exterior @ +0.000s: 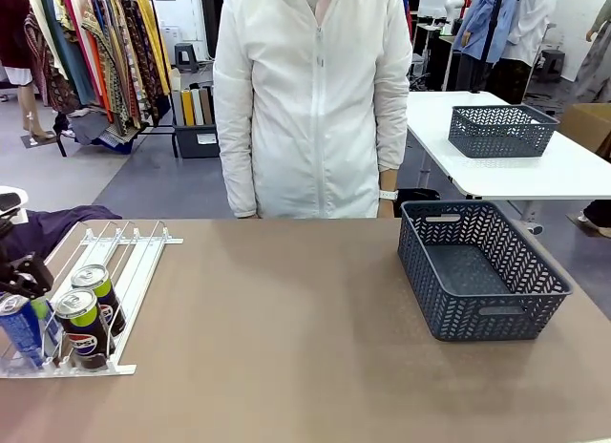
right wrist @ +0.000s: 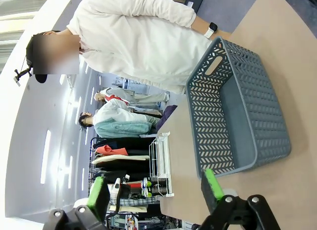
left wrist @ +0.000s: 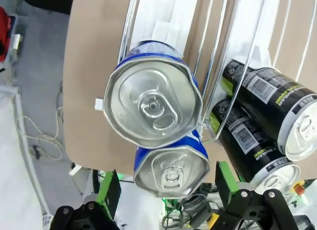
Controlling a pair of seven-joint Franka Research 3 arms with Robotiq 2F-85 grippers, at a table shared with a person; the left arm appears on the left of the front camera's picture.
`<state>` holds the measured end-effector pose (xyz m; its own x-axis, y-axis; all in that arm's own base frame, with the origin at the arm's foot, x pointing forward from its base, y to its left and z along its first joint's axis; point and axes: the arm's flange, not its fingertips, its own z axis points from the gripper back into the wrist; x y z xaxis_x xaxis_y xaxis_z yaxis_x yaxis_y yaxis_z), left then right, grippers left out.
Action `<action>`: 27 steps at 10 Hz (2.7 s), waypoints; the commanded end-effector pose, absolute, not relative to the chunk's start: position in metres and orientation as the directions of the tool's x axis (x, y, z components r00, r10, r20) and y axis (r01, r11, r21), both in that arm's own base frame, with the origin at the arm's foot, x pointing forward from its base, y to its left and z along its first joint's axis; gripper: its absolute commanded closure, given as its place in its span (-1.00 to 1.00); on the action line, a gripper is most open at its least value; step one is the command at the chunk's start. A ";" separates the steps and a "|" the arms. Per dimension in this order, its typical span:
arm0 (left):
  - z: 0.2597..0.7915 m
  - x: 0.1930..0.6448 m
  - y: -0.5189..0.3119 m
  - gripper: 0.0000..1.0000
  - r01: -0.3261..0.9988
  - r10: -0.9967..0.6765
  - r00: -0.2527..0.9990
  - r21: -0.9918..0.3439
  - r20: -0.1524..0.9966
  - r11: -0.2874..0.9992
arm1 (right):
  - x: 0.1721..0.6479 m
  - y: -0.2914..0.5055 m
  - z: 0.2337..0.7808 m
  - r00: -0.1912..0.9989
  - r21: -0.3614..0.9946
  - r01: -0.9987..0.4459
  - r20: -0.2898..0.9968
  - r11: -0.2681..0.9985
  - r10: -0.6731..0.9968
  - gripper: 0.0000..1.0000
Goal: Retrieve and store the cans from the dispenser.
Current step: Pick up one can from the Automatic Can Dispenser and place it in the middle of the table.
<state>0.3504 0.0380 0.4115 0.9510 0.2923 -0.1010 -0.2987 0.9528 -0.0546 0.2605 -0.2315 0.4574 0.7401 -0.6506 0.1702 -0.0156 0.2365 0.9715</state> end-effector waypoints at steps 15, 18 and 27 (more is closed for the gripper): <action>0.445 0.306 0.026 1.00 -0.177 0.178 0.984 -0.063 0.020 0.982 | 0.262 -0.231 0.461 0.731 0.975 -0.035 0.176 0.221 -0.660 -1.00; 0.524 0.263 0.025 1.00 -0.052 0.058 0.997 -0.099 0.057 0.994 | 0.262 -0.231 0.461 0.731 0.975 -0.035 0.176 0.221 -0.660 -1.00; 0.568 0.231 0.035 1.00 0.015 0.006 0.988 -0.135 0.156 0.991 | 0.262 -0.231 0.461 0.731 0.975 -0.035 0.176 0.221 -0.660 -1.00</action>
